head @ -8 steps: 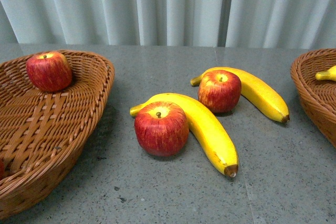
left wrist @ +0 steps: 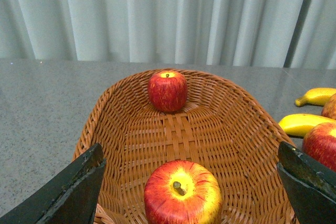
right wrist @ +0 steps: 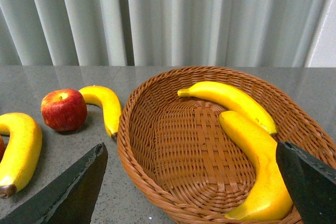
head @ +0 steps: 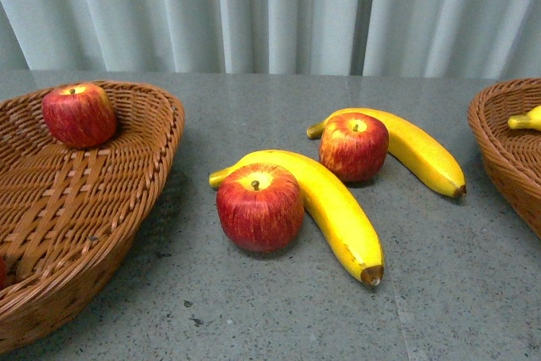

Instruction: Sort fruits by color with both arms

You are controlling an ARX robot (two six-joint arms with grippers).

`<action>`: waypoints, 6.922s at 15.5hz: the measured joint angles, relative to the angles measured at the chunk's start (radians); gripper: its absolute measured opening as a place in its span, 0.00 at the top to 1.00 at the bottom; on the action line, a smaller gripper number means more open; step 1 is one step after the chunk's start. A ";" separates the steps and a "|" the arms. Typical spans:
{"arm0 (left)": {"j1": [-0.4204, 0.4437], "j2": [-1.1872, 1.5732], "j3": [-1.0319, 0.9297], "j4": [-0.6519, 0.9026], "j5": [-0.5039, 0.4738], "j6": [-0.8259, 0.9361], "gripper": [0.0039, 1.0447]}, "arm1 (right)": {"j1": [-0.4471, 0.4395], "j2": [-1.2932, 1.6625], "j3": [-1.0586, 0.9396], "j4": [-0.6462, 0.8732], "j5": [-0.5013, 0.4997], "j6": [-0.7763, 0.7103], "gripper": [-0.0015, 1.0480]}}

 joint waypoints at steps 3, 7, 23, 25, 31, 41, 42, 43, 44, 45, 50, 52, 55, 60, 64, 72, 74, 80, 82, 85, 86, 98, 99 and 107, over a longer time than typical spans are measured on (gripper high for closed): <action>0.000 0.000 0.000 0.000 0.000 0.000 0.06 | 0.000 0.000 0.000 0.000 0.000 0.000 0.06; 0.000 0.000 0.000 0.000 0.000 0.000 0.06 | 0.000 0.000 0.000 0.000 0.000 0.000 0.06; -0.239 1.202 0.720 0.227 -0.063 0.013 0.06 | 0.000 0.000 0.000 0.000 0.000 0.000 0.06; -0.336 1.334 0.810 0.173 0.043 0.069 0.06 | 0.000 0.000 0.000 0.000 0.000 0.000 0.06; -0.411 1.447 0.881 0.100 0.103 0.150 0.06 | 0.000 0.000 0.000 0.000 0.000 0.000 0.06; -0.460 1.626 0.912 0.019 0.158 0.306 0.06 | 0.000 0.000 0.000 0.000 0.000 0.000 0.06; -0.459 1.643 0.912 0.019 0.161 0.306 0.06 | 0.000 0.000 0.000 0.000 0.000 0.000 0.06; -0.457 1.658 0.912 0.021 0.170 0.306 0.06 | 0.000 0.000 0.000 0.000 0.000 0.000 0.06; -0.454 1.666 0.912 0.022 0.178 0.306 0.06 | 0.000 0.000 0.000 0.000 0.000 0.000 0.06; -0.454 1.669 0.912 0.023 0.182 0.307 0.06 | 0.000 0.000 0.000 0.000 0.000 0.000 0.06; -0.447 1.672 0.912 0.018 0.201 0.310 0.33 | 0.000 0.000 0.000 0.000 0.000 0.000 0.06; -0.447 1.672 0.912 0.018 0.203 0.311 0.39 | 0.000 0.000 0.000 0.000 0.000 0.000 0.06; -0.449 1.664 0.919 0.010 0.186 0.310 0.41 | 0.000 0.000 0.000 0.000 0.000 0.000 0.06; -0.435 1.509 0.972 0.073 0.055 0.253 0.42 | 0.000 0.000 0.000 0.000 0.000 0.000 0.06; -0.267 1.396 0.877 0.120 -0.182 0.061 0.43 | 0.000 0.000 0.000 0.000 0.000 0.000 0.06; -0.151 1.426 0.729 0.146 -0.171 -0.149 0.43 | 0.000 0.000 0.000 0.000 0.000 0.000 0.06; -0.149 1.429 0.724 0.145 -0.170 -0.163 0.30 | 0.000 0.000 0.000 0.000 0.000 0.000 0.06; -0.269 1.387 0.821 0.129 -0.091 -0.180 0.06 | 0.000 0.000 0.000 0.000 0.000 0.000 0.06; -0.345 1.426 0.937 0.141 -0.103 -0.108 0.06 | 0.000 0.000 0.000 0.000 0.000 0.000 0.06; -0.410 1.648 1.111 0.099 -0.024 0.014 0.06 | 0.000 0.000 0.000 0.000 0.000 0.000 0.06; -0.417 1.706 1.156 0.088 0.009 0.047 0.06 | 0.000 0.000 0.000 0.000 0.000 0.000 0.06; -0.520 1.978 1.409 -0.070 0.140 0.315 0.06 | 0.000 0.000 0.000 0.000 0.000 0.000 0.06; -0.515 1.992 1.410 -0.072 0.139 0.325 0.06 | 0.000 0.000 0.000 0.000 0.000 0.000 0.06; -0.529 2.066 1.444 -0.074 0.161 0.329 0.06 | 0.000 0.000 0.000 0.000 0.000 0.000 0.06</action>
